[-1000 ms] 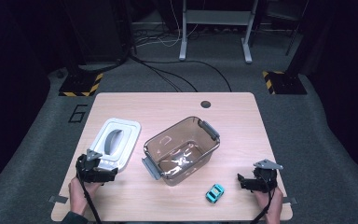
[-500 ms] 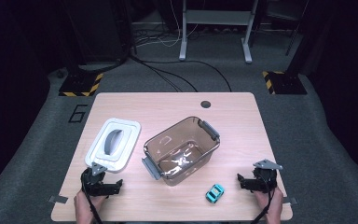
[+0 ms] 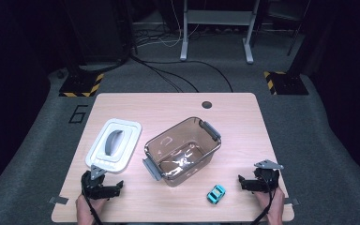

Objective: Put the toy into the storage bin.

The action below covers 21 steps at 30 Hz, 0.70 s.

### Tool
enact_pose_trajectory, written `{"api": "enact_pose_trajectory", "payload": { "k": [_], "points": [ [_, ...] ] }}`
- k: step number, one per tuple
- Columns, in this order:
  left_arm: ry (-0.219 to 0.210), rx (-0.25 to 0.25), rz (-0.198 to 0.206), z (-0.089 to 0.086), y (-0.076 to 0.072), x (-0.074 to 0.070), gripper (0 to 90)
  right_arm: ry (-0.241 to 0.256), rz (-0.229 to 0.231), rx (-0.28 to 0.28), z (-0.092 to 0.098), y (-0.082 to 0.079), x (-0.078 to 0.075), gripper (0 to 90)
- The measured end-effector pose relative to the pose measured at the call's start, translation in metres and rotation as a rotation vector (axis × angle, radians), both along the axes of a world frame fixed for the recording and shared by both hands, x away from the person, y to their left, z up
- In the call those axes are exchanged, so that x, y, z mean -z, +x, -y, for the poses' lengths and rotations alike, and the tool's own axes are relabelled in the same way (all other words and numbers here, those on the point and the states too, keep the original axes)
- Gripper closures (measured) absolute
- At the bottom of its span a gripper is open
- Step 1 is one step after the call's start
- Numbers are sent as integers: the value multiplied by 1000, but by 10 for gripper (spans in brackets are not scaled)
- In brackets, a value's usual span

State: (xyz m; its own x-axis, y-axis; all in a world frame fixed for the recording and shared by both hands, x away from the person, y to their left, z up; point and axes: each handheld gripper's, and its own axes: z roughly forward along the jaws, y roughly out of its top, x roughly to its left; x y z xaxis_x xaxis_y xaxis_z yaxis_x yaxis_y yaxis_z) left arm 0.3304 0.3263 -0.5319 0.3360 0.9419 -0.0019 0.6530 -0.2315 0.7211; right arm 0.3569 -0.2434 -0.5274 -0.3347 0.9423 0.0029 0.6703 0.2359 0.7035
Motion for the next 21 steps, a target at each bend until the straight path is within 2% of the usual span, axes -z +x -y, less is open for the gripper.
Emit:
{"api": "enact_pose_trajectory", "payload": {
  "k": [8, 14, 17, 19, 21],
  "points": [
    [2, 0, 1, 0, 0, 0, 0, 32, -17, -18, -2, -10, -3, 0],
    [2, 1, 2, 0, 0, 0, 0, 74, -2, -35, -8, -21, -16, 0],
    [1, 1, -1, 0, 0, 0, 0, 97, 1, -78, -18, -28, -28, 0],
    [1, 1, -2, 1, 0, 0, 0, 101, -2, -87, -22, -30, -30, 0],
    [1, 1, -1, 1, 0, 0, 0, 102, -2, -119, -32, -34, -34, 0]
  ]
}}
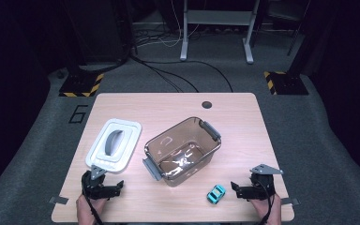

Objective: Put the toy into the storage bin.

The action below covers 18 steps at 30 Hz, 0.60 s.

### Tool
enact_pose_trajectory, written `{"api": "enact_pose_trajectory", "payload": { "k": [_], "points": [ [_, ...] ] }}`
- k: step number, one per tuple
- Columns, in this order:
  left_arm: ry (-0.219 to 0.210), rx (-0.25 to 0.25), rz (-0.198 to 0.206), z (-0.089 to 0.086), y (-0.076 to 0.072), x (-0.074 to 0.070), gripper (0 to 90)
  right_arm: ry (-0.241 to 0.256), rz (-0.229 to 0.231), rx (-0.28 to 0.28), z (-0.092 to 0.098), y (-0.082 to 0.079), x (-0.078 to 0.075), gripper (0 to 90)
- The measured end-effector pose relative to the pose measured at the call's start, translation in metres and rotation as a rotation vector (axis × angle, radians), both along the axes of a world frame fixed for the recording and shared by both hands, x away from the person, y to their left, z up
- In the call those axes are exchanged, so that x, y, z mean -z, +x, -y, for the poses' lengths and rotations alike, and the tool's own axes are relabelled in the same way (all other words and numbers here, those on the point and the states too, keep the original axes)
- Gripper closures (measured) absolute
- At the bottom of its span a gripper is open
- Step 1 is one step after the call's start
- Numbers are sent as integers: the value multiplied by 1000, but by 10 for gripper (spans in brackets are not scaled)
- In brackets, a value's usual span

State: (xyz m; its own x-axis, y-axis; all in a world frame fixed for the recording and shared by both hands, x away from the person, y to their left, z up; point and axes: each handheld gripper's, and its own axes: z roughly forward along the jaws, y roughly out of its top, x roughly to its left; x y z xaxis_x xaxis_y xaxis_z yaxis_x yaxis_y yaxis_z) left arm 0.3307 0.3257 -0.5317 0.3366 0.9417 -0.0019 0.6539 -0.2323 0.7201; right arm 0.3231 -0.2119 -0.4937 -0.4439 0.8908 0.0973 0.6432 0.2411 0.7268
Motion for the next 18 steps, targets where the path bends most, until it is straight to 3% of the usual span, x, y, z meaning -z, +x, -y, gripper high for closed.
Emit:
{"api": "enact_pose_trajectory", "payload": {
  "k": [7, 10, 13, 18],
  "points": [
    [0, 0, 0, 0, 0, 0, 0, -1, -10, -123, -37, -10, -4, 0],
    [0, -1, 0, 0, 0, 0, 0, -6, -23, -145, -45, -11, -2, 0],
    [1, -1, 1, 0, 0, 0, 0, -36, -47, -191, -59, -13, 4, 0],
    [0, -1, 1, 0, 0, 0, 0, -77, -54, -212, -68, -15, 8, 0]
  ]
}}
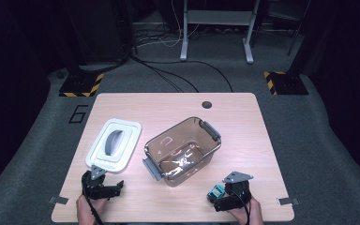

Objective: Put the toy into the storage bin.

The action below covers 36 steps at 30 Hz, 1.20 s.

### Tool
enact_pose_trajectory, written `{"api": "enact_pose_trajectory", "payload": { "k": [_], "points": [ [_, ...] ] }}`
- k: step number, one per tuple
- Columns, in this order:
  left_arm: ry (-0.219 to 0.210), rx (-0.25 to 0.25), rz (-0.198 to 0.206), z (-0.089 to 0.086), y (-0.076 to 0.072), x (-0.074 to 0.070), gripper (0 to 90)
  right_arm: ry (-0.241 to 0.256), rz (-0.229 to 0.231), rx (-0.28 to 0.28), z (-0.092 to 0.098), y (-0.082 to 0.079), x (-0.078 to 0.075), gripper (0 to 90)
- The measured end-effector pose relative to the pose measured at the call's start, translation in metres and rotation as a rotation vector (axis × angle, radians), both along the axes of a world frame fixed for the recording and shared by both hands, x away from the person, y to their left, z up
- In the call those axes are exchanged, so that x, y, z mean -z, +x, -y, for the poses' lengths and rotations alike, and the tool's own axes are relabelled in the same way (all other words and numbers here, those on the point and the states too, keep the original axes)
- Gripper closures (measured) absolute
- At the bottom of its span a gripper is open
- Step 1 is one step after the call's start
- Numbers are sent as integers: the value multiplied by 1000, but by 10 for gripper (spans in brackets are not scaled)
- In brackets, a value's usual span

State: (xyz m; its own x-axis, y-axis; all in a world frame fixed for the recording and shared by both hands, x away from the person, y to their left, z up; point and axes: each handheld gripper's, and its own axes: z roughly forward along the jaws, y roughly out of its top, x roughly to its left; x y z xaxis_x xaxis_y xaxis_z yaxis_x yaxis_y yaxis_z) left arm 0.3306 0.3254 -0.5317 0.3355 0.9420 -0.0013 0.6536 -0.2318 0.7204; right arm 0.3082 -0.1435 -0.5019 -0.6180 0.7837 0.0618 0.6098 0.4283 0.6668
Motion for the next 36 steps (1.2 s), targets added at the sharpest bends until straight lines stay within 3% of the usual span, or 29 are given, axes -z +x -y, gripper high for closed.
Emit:
{"api": "enact_pose_trajectory", "payload": {
  "k": [8, 16, 27, 36],
  "points": [
    [0, 1, 0, 0, 0, 0, 0, -23, -16, -16, -13, -2, 9, 0],
    [0, 5, -2, 0, 0, 0, 0, -45, -1, -14, -15, -4, 12, 2],
    [3, 7, -5, 0, 1, 0, 0, -66, 18, -5, -13, -5, 15, 220],
    [3, 7, -5, 0, 1, 0, 0, -51, 22, -15, -10, -4, 15, 239]
  ]
}}
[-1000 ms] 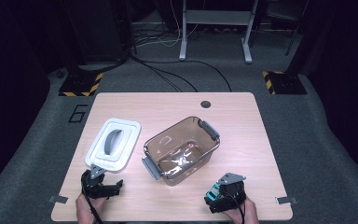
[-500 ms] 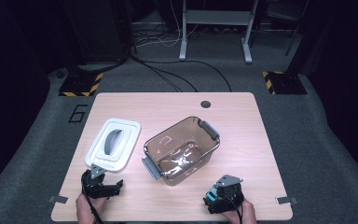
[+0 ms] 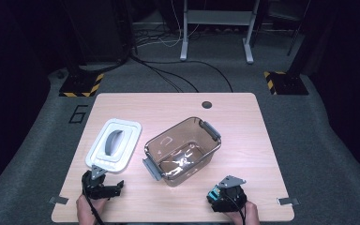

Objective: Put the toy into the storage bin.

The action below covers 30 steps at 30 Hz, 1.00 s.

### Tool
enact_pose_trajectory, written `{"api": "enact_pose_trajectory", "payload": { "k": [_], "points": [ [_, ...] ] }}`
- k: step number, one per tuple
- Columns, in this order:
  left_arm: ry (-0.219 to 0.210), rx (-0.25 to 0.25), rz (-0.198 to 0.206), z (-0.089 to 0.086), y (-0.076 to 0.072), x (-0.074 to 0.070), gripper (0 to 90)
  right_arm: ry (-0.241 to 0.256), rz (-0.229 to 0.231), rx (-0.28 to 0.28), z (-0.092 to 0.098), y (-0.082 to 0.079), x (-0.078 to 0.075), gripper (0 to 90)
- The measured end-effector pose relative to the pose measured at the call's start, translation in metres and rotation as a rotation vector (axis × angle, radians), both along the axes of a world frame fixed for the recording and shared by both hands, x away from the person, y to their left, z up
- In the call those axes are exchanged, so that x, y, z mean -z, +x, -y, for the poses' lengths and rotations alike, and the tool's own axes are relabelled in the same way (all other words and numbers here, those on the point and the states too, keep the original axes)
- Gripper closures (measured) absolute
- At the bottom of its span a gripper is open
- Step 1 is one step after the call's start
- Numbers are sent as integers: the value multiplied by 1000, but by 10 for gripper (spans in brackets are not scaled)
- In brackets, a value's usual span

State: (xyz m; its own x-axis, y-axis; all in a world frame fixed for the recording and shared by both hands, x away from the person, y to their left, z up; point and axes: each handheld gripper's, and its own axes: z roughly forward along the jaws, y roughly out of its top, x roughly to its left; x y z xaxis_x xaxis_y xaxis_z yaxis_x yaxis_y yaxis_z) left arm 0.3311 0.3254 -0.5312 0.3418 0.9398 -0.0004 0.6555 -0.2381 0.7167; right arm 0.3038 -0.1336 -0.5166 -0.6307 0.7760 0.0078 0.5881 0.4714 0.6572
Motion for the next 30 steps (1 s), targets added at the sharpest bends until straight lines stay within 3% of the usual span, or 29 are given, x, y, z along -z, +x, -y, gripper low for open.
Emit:
{"api": "enact_pose_trajectory", "payload": {
  "k": [4, 30],
  "points": [
    [-1, -1, 4, 0, 0, 0, 0, 13, -12, 10, 2, 0, 0, 240],
    [-1, -1, 4, 0, 0, 0, 0, 15, 28, 54, 11, 19, -11, 242]
  ]
}}
